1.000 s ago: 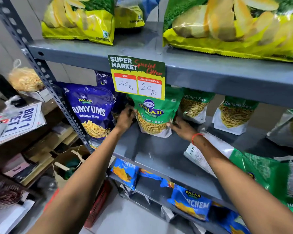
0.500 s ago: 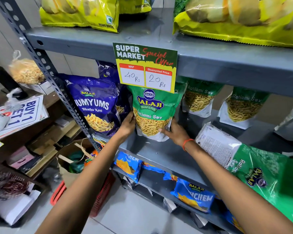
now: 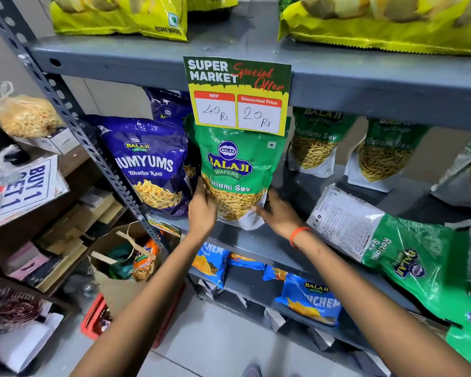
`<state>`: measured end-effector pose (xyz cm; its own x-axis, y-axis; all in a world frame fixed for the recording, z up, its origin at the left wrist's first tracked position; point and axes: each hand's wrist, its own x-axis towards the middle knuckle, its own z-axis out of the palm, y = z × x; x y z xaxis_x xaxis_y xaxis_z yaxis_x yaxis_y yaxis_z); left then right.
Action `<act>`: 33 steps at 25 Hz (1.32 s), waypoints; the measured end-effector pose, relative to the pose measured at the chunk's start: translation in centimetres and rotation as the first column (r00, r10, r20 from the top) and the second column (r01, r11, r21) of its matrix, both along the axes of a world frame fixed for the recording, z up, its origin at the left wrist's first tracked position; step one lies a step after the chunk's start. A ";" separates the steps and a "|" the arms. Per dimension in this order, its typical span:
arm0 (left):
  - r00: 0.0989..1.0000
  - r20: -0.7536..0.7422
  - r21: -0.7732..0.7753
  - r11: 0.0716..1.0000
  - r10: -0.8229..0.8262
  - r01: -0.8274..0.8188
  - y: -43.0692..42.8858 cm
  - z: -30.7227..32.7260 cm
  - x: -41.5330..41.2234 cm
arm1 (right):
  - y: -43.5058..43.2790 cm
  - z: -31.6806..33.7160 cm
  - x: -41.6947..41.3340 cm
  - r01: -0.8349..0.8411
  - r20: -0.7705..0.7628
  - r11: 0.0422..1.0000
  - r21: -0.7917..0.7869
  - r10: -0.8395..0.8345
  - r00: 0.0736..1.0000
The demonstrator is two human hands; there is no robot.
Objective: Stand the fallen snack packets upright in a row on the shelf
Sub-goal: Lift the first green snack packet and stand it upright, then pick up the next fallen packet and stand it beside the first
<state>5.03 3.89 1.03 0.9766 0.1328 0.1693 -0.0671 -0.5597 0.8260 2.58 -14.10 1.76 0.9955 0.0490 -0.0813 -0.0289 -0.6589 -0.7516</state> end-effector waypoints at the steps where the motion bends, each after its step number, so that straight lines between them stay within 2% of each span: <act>1: 0.998 0.061 0.014 1.000 0.018 -0.019 -0.5 -0.1 -0.8 | -0.4 0.2 -0.1 -0.014 0.005 0.999 -0.035 0.014 1.000; 3: 0.981 0.195 0.040 0.999 0.008 -0.016 -1.3 -0.6 -2.3 | -1.3 0.8 -0.4 -0.038 0.015 0.992 -0.119 0.040 0.999; 6: 0.920 0.390 0.183 0.983 -0.045 -0.029 -3.5 -0.9 -4.8 | -4.2 1.7 -1.2 -0.037 0.062 0.944 -0.327 0.061 0.996; 9: 0.881 0.451 0.331 0.944 -0.145 -0.014 -7.1 -0.9 -7.1 | -8.8 1.6 -2.3 0.041 0.150 0.867 -0.497 0.040 0.988; 12: 0.821 0.433 0.493 0.861 -0.371 0.129 -11.6 -2.3 -7.7 | -13.7 0.3 -3.9 0.092 0.141 0.829 -0.552 -0.017 0.990; 16: 0.709 0.315 0.685 0.668 -0.631 0.290 -18.4 -4.9 -8.4 | -20.3 -0.8 -6.0 0.112 0.020 0.813 -0.571 -0.123 0.992; 18: 0.684 0.244 0.770 0.566 -0.688 0.294 -20.7 -5.9 -9.0 | -22.7 -0.9 -6.8 0.096 -0.043 0.827 -0.554 -0.143 0.989; 21: 0.659 0.192 0.868 0.439 -0.728 0.231 -22.3 -6.8 -9.2 | -25.2 -0.6 -7.9 0.102 -0.019 0.831 -0.547 -0.135 0.991; 25: 0.645 0.218 0.904 0.401 -0.732 0.150 -22.3 -8.3 -9.3 | -28.1 0.0 -8.0 0.105 -0.108 0.880 -0.462 -0.174 0.979; 27: 0.636 0.261 0.897 0.426 -0.726 0.119 -22.1 -9.0 -9.9 | -29.3 0.5 -7.4 0.070 -0.155 0.894 -0.442 -0.153 0.976; 28: 0.633 0.295 0.875 0.469 -0.716 0.122 -22.0 -9.0 -10.1 | -29.6 1.1 -7.2 0.043 -0.173 0.901 -0.432 -0.130 0.976; 30: 0.650 0.377 0.773 0.611 -0.660 0.173 -21.9 -8.1 -10.2 | -30.2 2.3 -6.7 0.019 -0.220 0.938 -0.346 -0.101 0.970; 31: 0.674 0.413 0.668 0.707 -0.613 0.233 -22.1 -7.3 -10.1 | -30.7 3.0 -6.4 0.022 -0.247 0.962 -0.274 -0.092 0.965; 33: 0.782 0.451 0.284 0.900 -0.430 0.331 -22.4 -4.7 -9.8 | -31.7 4.7 -6.1 -0.008 -0.310 0.993 -0.116 -0.029 0.950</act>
